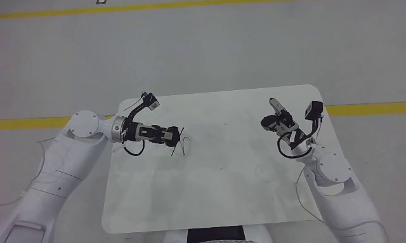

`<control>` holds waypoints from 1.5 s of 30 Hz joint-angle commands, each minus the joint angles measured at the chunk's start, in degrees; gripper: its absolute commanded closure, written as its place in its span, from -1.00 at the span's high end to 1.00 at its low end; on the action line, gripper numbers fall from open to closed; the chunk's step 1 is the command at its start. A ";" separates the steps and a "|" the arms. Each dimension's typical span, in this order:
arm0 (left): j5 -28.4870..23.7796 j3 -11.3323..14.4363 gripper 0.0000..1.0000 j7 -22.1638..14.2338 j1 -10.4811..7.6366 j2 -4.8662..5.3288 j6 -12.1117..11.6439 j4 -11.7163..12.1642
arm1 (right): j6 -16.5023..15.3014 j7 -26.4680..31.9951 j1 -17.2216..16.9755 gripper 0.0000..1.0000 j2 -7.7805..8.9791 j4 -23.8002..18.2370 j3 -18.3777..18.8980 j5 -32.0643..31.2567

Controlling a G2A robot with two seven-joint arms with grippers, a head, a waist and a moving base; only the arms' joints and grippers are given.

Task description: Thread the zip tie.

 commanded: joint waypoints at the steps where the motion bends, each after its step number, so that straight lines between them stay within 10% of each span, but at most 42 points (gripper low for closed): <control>1: 0.00 0.00 -1.00 0.00 0.00 0.00 0.00 0.00 | 0.02 -0.08 -0.02 1.00 0.00 0.01 0.05 0.05; 11: 0.00 0.00 -1.00 0.00 0.00 0.00 0.00 0.00 | 0.83 6.73 1.68 1.00 0.03 0.03 -1.54 2.73; 21: 0.00 0.00 -1.00 0.00 0.00 0.00 0.00 0.00 | 1.80 18.07 12.46 1.00 -0.43 3.30 -12.12 -2.93; 34: 1.36 -0.11 -1.00 0.16 0.70 0.00 0.00 -1.79 | 0.89 18.94 12.42 1.00 -0.55 3.78 -12.84 -1.22; 45: 2.41 0.61 -1.00 0.00 1.63 -0.28 0.00 -3.57 | 1.53 34.61 20.98 1.00 -1.10 12.29 -18.65 5.90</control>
